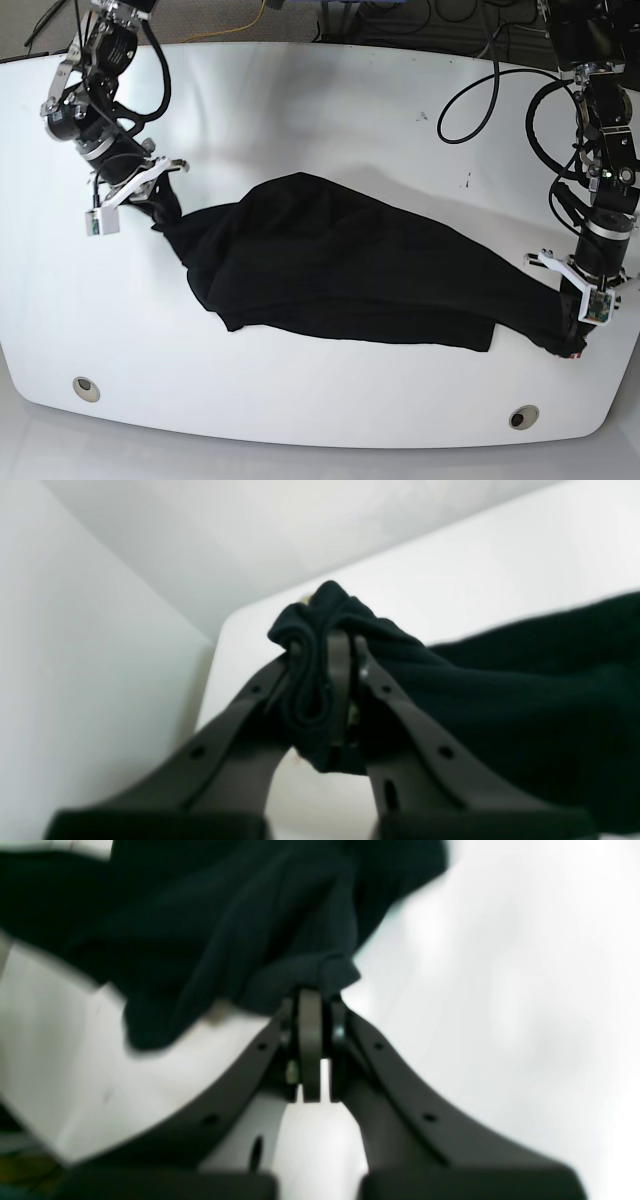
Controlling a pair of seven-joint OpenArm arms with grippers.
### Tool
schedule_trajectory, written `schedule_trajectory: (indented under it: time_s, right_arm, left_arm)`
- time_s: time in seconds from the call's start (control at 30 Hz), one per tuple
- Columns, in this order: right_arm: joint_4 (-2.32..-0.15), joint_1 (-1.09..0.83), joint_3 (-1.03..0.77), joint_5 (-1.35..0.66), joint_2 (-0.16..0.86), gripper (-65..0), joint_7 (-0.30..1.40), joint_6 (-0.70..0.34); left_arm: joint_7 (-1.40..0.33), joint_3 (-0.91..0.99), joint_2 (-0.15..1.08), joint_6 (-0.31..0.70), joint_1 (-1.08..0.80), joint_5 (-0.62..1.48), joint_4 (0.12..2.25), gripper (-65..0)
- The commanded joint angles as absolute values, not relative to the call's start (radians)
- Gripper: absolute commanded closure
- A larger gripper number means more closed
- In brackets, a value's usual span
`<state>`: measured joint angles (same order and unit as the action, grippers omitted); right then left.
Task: Layout the t-shirt on the table in an organized manner, then fold the t-shirt properly
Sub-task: 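Lift the black t-shirt high with both grippers, holding two corners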
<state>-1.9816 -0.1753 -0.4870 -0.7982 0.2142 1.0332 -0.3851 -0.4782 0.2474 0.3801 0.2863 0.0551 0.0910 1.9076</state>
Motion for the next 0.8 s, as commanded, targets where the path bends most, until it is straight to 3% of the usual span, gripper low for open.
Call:
schedule_trajectory:
  time_s: [0.0, 0.3, 0.77]
  right_arm:
    - [-1.998, -0.119, -0.503, -0.831, 0.257, 0.0, 1.007, -0.383]
    - [-1.931, 0.019, -0.483, -0.832, 0.363, 0.0, 1.007, -0.374]
    - [-1.673, 0.344, -0.45, -0.826, 0.414, 0.0, 1.006, -0.386]
  left_arm:
    - [-0.44, 0.255, 0.401, 0.269, 0.116, 0.093, 1.926, 0.0]
    - [-0.441, 0.249, 0.4, 0.268, 0.239, 0.091, 1.917, 0.0]
    - [-0.441, 0.116, 0.389, 0.263, 0.389, -0.004, 1.888, 0.0]
